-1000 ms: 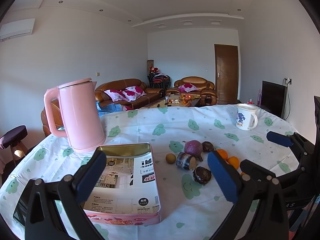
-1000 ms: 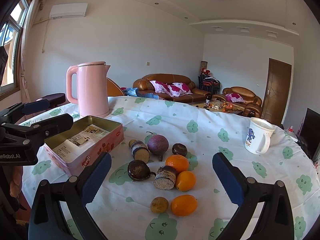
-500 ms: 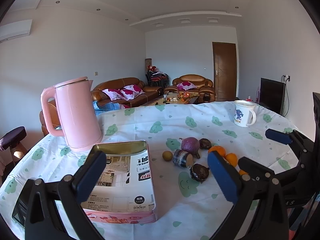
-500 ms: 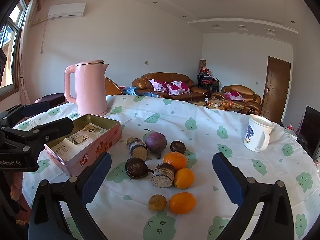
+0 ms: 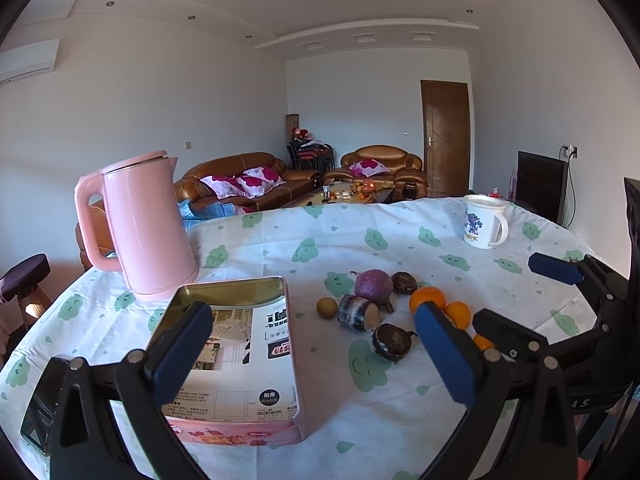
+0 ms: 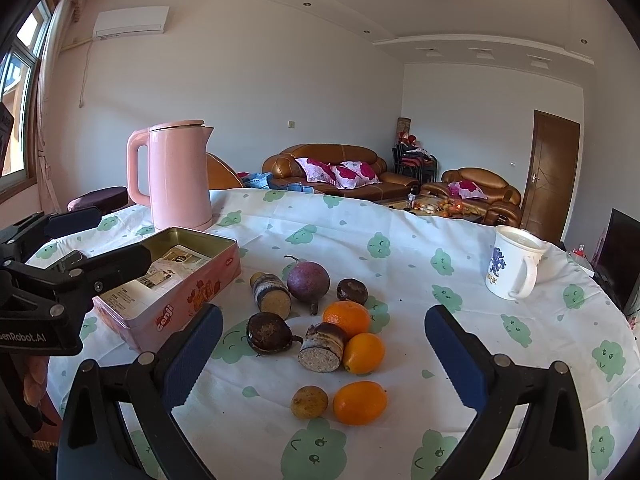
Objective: Organize fruits
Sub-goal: 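Grasp the large orange with the right tool while the left tool grasps a small brown round fruit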
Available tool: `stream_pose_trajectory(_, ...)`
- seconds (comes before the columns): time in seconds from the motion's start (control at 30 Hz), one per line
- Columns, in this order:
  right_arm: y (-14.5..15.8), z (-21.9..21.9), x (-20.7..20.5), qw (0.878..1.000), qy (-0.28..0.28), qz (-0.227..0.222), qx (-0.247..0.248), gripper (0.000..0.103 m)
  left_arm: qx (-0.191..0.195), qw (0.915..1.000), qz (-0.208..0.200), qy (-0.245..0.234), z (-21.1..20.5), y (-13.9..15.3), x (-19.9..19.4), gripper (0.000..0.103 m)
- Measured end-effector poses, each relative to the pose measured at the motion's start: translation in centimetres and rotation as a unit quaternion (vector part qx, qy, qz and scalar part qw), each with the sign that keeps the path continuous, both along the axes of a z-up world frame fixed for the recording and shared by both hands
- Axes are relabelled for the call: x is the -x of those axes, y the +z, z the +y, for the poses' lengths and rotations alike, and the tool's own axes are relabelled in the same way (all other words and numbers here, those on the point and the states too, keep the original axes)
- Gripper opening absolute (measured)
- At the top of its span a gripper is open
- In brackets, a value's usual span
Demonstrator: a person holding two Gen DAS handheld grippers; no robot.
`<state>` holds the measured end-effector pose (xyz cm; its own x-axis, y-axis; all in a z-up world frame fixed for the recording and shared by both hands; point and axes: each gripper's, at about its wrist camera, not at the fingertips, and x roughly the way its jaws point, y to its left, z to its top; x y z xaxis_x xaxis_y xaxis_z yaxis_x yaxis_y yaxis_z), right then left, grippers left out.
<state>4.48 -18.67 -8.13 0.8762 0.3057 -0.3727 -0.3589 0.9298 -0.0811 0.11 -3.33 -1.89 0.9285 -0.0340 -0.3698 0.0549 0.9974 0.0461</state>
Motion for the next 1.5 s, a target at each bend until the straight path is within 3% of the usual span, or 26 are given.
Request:
stream_pose_trajectory(0.23,-0.7,-1.8,0.1,1.000,-0.020,0.005,0.000,0.102,0.005,0.9998,0.015,-0.011,-0.8,-1.1,-0.4,0.103)
stream_pose_trajectory(0.47,-2.6,-5.7,-0.4,0.996,-0.070,0.044,-0.017,0.102,0.014,0.9979,0.048,-0.042,-2.3,-2.9,-1.3,0.103)
stream_pose_trajectory(0.7,-3.5,-5.4,-1.4,0.996,-0.058,0.073,0.001,0.100,0.022,0.9941,0.084,-0.066,-3.5,-4.6,-2.4,0.103)
stream_pose_trajectory(0.83,-4.2,-4.4,-2.3,0.994,-0.035,0.103,0.012,0.078,0.027,0.9919,0.101,-0.072,-3.7,-5.3,-3.0,0.103)
stream_pose_trajectory(1.0,-4.9,-3.9,-3.7,0.990,-0.021,0.139,0.011,0.068,0.035,0.9906,0.112,-0.071,-3.4,-5.7,-3.4,0.103)
stream_pose_trajectory(1.07,-5.4,-3.6,-4.4,0.987,-0.008,0.162,0.014,0.052,0.036,0.9896,0.117,-0.076,-3.5,-5.8,-3.5,0.103)
stream_pose_trajectory(1.13,-5.7,-3.5,-4.7,0.984,0.006,0.179,0.007,0.044,0.030,0.9891,0.119,-0.080,-3.9,-5.9,-3.7,0.103)
stream_pose_trajectory(1.3,-5.6,-3.7,-4.2,0.985,0.009,0.171,-0.001,0.043,0.033,0.9863,0.129,-0.097,-4.3,-5.8,-3.8,0.098)
stream_pose_trajectory(1.5,-5.0,-5.4,-3.1,0.989,-0.029,0.142,-0.006,0.042,0.033,0.9802,0.145,-0.131,-6.2,-5.7,-4.4,0.087)
